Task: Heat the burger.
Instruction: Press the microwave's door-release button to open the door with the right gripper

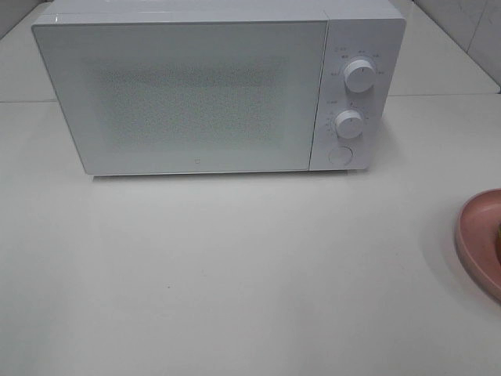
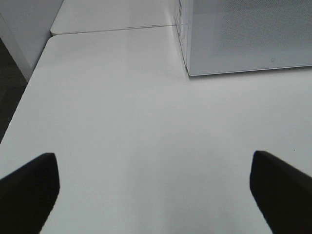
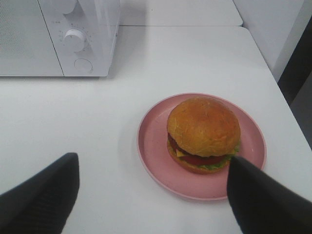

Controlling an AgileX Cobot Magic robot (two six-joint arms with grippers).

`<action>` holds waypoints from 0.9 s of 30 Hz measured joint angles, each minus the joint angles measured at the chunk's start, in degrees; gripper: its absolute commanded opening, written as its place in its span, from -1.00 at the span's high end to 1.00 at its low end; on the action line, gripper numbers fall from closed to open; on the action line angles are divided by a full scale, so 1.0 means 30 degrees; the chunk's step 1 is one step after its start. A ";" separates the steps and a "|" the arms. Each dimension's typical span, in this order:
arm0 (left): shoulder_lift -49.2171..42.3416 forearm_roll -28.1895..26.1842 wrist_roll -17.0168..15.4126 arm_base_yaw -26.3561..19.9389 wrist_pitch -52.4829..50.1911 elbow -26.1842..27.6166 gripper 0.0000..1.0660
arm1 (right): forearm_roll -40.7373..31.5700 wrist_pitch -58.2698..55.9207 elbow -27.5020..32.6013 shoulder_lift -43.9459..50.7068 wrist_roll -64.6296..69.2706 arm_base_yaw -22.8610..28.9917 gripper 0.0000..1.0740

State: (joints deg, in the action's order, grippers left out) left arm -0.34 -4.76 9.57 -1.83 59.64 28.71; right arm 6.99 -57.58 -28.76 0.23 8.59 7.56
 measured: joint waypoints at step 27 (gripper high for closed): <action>0.0000 0.0000 0.0000 0.0000 0.0000 0.0000 -0.87 | 0.0000 0.1662 -0.0267 -0.1814 0.0000 0.0000 -0.42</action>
State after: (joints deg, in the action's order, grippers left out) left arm -0.34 -4.76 9.57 -1.83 59.64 28.71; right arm 6.99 -52.60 -29.56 -5.21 8.59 7.56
